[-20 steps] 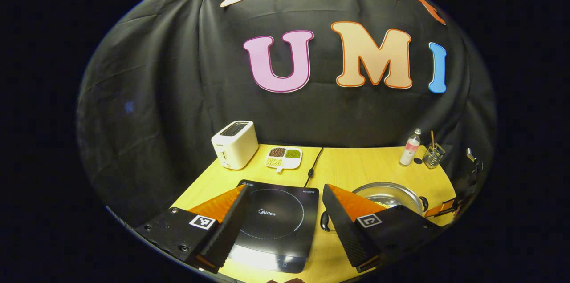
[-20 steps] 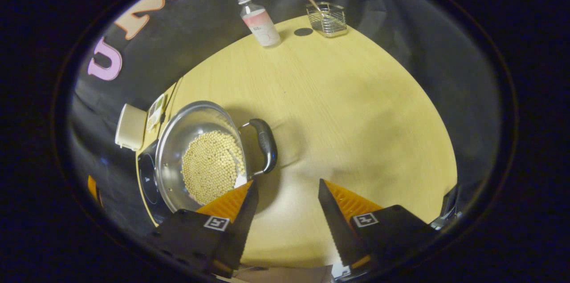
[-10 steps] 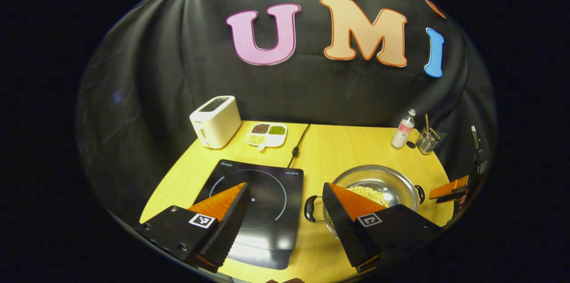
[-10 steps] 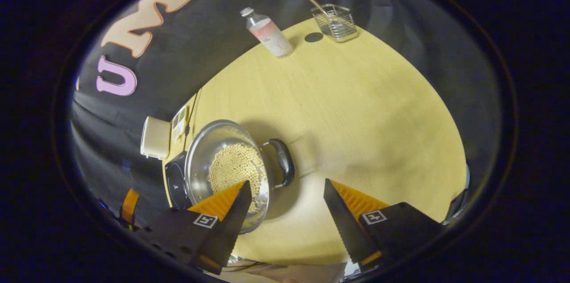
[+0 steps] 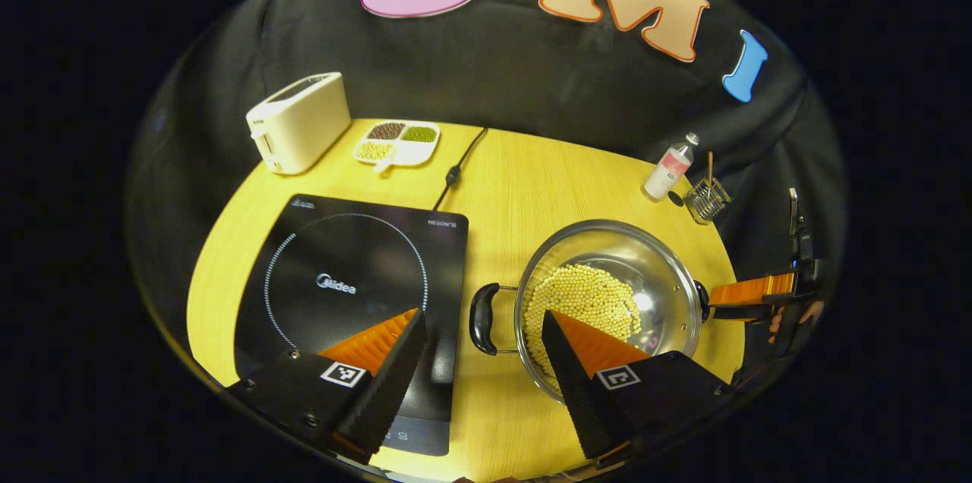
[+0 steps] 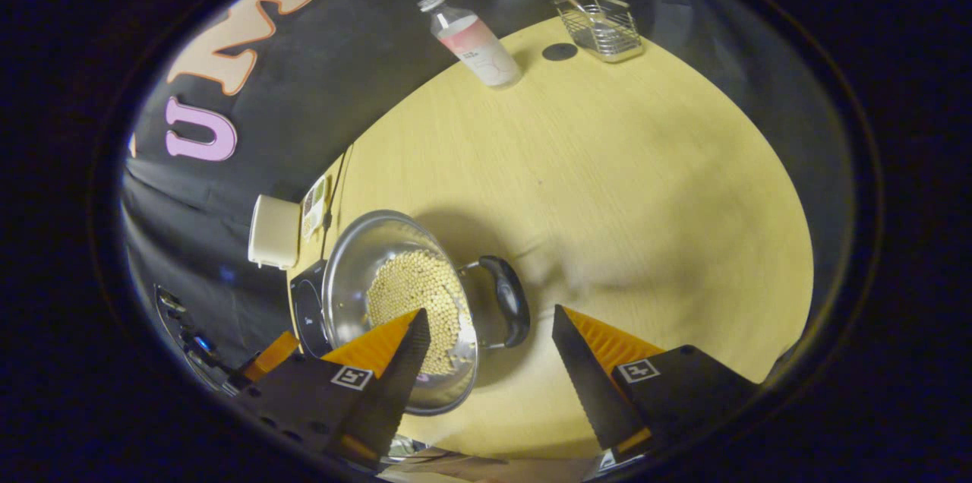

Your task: First push the handle of the pot to place it horizontally, then grasp the pot with both hands and set it on the induction cooktop.

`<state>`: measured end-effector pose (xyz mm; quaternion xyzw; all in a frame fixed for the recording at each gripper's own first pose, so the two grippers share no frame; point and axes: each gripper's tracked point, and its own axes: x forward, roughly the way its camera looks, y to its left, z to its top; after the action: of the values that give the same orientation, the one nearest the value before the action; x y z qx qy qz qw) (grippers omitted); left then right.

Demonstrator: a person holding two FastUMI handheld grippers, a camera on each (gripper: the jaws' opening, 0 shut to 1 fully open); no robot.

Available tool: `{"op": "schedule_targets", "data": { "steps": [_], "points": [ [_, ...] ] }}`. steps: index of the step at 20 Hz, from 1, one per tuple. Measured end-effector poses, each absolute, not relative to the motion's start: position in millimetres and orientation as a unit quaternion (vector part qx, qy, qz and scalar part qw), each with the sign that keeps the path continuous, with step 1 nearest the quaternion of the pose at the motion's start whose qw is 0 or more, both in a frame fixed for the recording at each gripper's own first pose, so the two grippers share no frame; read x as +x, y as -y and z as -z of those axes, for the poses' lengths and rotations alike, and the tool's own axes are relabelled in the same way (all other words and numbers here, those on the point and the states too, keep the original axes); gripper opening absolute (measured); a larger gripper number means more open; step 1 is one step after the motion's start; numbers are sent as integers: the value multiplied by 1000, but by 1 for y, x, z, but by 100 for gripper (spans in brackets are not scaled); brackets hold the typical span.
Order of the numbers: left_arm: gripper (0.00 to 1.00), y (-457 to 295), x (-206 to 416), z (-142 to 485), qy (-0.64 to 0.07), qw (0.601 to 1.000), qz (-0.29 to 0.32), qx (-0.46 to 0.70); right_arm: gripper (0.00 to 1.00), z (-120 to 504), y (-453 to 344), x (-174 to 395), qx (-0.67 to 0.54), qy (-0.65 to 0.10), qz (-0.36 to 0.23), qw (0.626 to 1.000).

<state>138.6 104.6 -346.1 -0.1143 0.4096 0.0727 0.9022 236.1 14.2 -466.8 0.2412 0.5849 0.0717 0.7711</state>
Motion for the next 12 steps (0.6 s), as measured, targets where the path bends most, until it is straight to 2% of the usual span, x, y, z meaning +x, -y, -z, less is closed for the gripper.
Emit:
{"op": "schedule_targets", "data": {
  "steps": [5,6,8,11,12],
  "points": [
    [93,-96,147,378,-448,879,-60,-152,90,483,-19,246,238,-592,-75,767],
    [98,-94,148,383,-454,875,-58,-160,99,485,-20,246,239,-594,-75,764],
    [88,-92,151,392,-464,867,-60,-172,98,489,-20,250,241,-598,-76,761],
    [84,-87,156,400,-473,859,-61,-184,98,495,-19,251,241,-602,-78,757],
    [78,-88,156,402,-477,857,-60,-184,98,497,-20,250,240,-603,-80,756]
  ]
}}
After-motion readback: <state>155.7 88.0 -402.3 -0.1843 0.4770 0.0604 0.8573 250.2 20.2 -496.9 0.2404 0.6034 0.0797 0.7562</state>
